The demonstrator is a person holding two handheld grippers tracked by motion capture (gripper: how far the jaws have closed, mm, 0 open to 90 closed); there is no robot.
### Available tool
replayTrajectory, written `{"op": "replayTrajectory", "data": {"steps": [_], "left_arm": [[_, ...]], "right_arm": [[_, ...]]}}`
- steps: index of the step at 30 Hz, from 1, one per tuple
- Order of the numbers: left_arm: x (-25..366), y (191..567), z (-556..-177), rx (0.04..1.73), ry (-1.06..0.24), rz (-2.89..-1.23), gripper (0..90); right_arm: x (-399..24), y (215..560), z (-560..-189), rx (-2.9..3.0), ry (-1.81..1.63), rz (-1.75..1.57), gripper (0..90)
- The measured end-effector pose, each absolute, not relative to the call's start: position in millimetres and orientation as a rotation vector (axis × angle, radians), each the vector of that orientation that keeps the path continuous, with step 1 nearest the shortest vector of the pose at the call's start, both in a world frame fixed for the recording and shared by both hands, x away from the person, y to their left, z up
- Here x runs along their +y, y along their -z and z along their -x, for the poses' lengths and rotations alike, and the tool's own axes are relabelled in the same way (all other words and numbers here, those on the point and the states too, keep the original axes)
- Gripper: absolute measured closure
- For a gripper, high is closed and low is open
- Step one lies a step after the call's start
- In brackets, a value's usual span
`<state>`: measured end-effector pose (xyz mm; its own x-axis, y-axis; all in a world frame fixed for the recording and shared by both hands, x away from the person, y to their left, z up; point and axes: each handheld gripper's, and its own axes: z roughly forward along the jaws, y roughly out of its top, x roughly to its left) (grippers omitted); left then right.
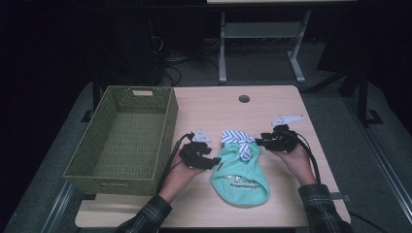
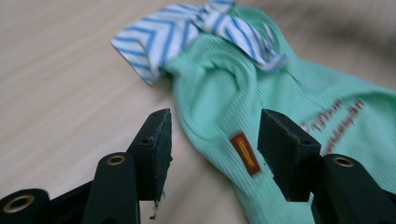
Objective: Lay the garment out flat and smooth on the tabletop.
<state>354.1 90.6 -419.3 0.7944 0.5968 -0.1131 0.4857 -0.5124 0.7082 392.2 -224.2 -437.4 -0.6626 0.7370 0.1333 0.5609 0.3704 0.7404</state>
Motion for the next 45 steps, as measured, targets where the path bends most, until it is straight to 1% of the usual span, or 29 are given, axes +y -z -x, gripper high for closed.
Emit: {"op": "replayTrajectory", "data": {"steps": [7,12,19,24,29,35,39,41,45], "left_arm": [[81,420,-387,0.791,-0.173,-2.181,42.3],[72,430,-405,0.804,-0.160,-2.158,42.0],[62,448,-421,0.826,-0.151,-2.178,43.2],[56,453,-427,0.819,-0.158,-2.207,45.3],[57,456,-431,0.829,-0.156,-2.196,47.1],[56,459,-435,0.834,-0.135,-2.210,51.2],[53,459,-438,0.816,-0.127,-2.236,57.9],[51,458,-438,0.809,-0.132,-2.256,60.9],[48,460,-439,0.801,-0.137,-2.274,69.8]], "right_arm": [[-225,441,-403,2.399,-1.224,-1.156,54.9],[-225,448,-408,2.408,-1.239,-1.176,53.8],[-223,458,-414,2.420,-1.239,-1.183,55.3],[-219,464,-416,2.451,-1.212,-1.196,57.5],[-216,471,-417,2.492,-1.155,-1.184,60.5],[-214,473,-416,2.504,-1.127,-1.170,67.8],[-213,472,-415,2.512,-1.122,-1.158,74.2],[-213,472,-415,2.516,-1.124,-1.150,75.8],[-213,472,-415,2.523,-1.128,-1.159,78.6]]}}
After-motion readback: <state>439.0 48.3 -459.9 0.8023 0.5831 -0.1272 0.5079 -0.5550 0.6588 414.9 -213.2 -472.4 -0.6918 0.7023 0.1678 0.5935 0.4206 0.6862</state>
